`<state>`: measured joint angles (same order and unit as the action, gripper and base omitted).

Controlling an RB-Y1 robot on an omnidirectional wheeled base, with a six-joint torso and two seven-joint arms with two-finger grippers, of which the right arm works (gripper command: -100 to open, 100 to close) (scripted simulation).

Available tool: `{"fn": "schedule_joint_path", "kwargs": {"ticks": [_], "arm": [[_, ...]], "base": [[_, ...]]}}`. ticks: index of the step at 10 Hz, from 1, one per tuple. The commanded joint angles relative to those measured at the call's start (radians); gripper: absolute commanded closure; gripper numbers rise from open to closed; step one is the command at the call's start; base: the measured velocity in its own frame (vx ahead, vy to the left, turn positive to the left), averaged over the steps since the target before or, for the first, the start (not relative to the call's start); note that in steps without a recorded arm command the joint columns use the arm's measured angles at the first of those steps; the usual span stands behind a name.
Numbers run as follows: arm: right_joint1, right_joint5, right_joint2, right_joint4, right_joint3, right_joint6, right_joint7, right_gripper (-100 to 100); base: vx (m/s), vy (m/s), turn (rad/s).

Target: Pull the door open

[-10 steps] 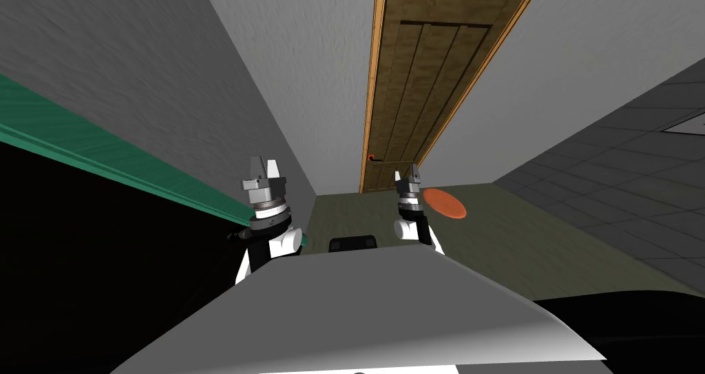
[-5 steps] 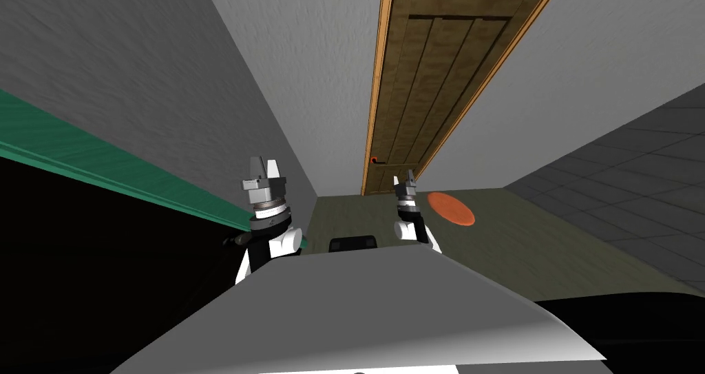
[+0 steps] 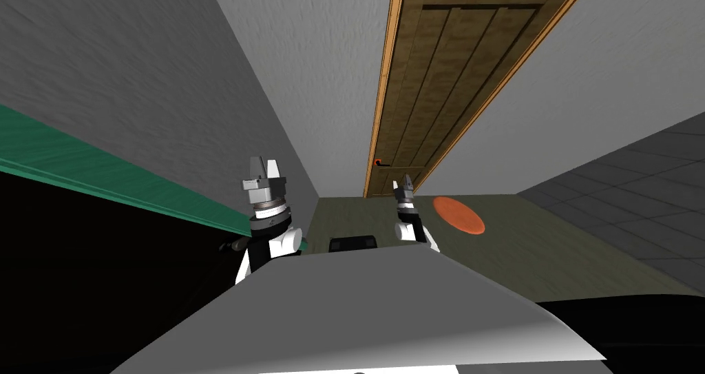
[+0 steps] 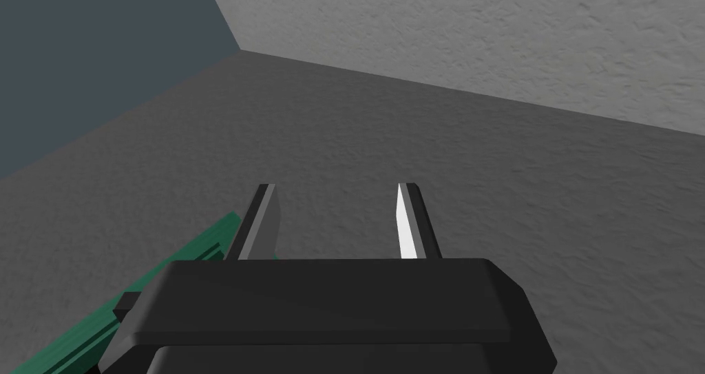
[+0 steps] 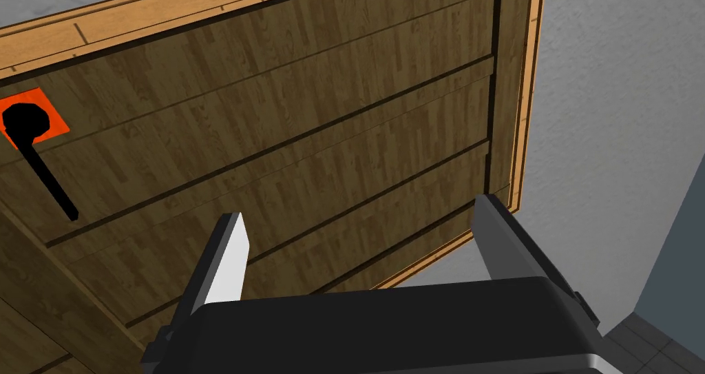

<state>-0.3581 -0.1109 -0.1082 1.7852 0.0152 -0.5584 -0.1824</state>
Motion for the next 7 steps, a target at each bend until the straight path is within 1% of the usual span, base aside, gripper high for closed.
{"fn": "schedule_joint_path", "kwargs": {"ticks": [1, 2, 4, 7], "arm": [[0.003, 0.000, -0.003, -0.029, 0.002, -0.009, -0.002, -100], [0.011, 0.000, -0.010, -0.064, 0.007, -0.020, -0.006, -100], [0.026, -0.002, -0.024, -0.127, 0.016, -0.041, -0.014, -100], [0.049, -0.004, -0.044, -0.239, 0.031, -0.074, -0.026, -100]], "base": [[0.059, -0.013, 0.017], [0.054, -0.018, 0.038], [0.084, -0.013, 0.088], [0.100, -0.015, 0.074]]}}
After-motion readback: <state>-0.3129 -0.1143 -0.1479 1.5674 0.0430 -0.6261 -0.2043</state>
